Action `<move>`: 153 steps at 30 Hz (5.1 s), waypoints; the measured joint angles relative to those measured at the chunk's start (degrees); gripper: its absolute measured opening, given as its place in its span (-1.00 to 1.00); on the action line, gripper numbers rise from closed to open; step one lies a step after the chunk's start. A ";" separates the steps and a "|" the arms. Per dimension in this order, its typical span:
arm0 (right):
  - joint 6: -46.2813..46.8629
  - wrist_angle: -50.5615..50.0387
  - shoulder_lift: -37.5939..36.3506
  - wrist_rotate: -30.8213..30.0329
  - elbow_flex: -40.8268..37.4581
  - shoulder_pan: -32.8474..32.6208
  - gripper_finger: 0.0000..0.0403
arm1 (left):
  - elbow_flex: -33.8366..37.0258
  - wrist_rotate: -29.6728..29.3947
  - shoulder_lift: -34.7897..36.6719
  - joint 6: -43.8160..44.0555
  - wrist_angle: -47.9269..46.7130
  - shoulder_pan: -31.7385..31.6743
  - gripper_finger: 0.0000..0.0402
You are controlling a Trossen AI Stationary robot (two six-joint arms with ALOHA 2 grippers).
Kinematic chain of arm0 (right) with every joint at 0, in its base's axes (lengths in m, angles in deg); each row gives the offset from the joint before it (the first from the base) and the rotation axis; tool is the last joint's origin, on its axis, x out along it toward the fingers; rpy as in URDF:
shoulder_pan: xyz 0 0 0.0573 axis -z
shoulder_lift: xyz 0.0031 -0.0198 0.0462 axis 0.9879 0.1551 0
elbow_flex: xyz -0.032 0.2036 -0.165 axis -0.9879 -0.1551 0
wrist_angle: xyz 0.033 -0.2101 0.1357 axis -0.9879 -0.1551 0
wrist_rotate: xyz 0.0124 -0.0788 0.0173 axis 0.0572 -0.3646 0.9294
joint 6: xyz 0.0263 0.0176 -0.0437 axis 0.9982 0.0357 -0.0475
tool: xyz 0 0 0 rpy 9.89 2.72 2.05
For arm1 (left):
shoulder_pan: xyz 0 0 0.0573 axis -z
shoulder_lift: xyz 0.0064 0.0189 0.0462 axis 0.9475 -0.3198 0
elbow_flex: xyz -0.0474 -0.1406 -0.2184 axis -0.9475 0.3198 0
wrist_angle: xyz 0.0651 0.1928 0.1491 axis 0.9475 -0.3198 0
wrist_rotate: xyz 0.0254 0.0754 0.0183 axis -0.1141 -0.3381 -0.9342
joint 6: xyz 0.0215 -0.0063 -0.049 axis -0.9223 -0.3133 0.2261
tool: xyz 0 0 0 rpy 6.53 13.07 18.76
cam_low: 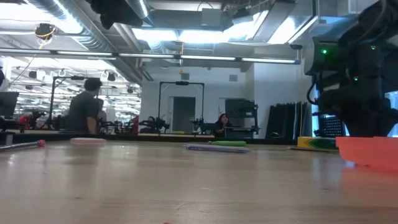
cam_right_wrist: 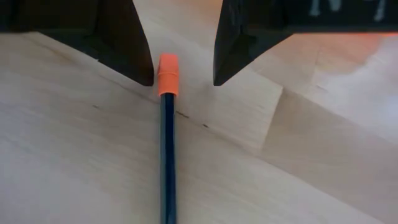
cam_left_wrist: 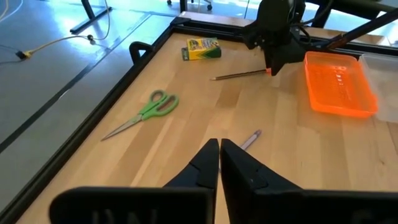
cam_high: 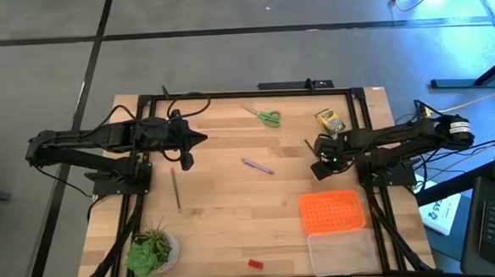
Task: Pack school essentials
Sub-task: Put the black pencil into the orange supply box
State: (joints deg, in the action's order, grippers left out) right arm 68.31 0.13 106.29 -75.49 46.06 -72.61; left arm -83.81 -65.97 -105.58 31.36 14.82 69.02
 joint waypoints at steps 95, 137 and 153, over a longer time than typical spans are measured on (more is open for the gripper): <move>-1.46 -21.43 3.91 8.60 38.27 -63.54 -0.79 | -13.07 4.47 -23.76 -15.04 14.23 5.94 -0.93; -5.08 -19.88 28.15 10.31 38.20 -58.64 -0.79 | -13.07 4.49 -23.71 -20.63 14.65 8.36 -0.93; -6.19 -19.18 28.45 4.69 38.19 -53.42 -0.79 | -13.07 4.50 -23.71 -20.85 13.99 9.64 -0.93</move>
State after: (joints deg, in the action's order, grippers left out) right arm 62.13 -19.04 134.74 -70.80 84.24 -126.03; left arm -96.88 -61.48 -129.30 10.50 28.81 78.66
